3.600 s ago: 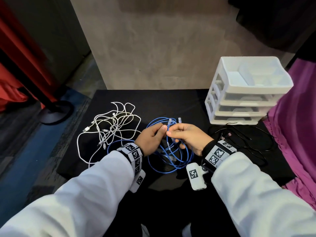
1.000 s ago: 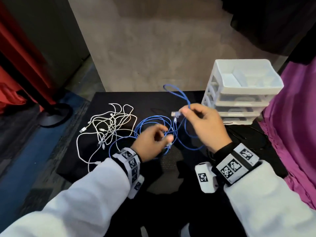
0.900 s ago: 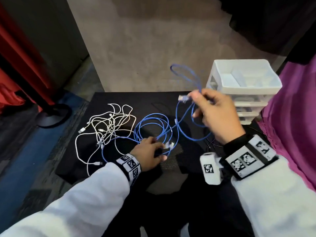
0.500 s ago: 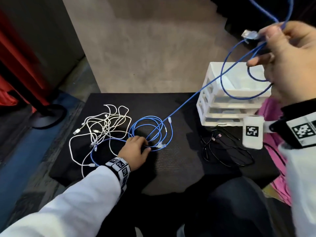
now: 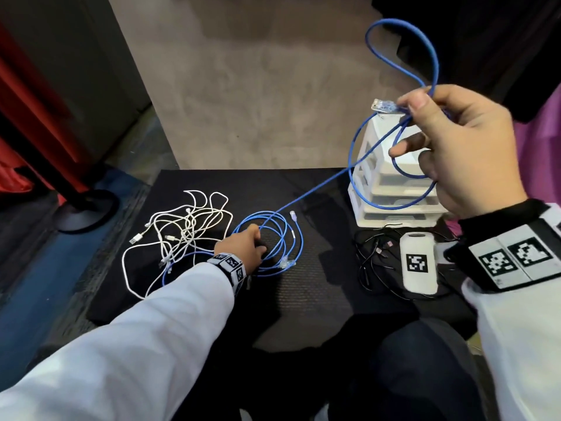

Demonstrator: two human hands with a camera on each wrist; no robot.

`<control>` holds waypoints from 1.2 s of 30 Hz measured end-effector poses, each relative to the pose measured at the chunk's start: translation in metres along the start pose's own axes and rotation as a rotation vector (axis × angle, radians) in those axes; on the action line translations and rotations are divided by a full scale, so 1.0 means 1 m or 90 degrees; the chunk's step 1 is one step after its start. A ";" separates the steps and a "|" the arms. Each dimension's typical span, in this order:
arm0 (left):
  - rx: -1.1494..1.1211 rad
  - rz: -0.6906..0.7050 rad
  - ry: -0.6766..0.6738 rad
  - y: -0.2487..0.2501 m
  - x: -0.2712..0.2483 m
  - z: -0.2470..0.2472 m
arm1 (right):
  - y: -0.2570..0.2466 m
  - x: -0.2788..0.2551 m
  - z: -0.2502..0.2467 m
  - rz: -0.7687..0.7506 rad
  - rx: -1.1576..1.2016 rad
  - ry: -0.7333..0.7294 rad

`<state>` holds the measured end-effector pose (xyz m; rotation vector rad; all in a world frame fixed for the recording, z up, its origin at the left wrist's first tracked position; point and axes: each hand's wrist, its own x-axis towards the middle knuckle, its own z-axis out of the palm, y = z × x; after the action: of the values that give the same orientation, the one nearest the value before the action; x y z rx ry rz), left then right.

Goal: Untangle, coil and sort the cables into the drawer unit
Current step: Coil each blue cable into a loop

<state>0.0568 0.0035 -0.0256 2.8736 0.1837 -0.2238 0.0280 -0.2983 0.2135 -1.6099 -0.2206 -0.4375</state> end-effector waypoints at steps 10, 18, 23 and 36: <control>-0.263 -0.085 0.027 -0.020 0.026 0.000 | 0.025 -0.005 -0.007 0.049 -0.006 -0.004; -0.651 0.020 0.187 0.020 -0.018 -0.061 | 0.070 -0.022 0.012 0.082 -0.043 -0.047; -0.796 0.130 0.024 0.074 -0.051 -0.075 | 0.101 -0.051 0.051 0.086 -0.159 -0.196; -0.380 0.148 0.034 0.035 -0.045 -0.035 | 0.136 -0.034 0.064 0.223 -0.154 -0.156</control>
<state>0.0221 -0.0261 0.0234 2.2815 -0.0676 -0.0356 0.0602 -0.2439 0.0731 -1.8954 -0.0667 0.0051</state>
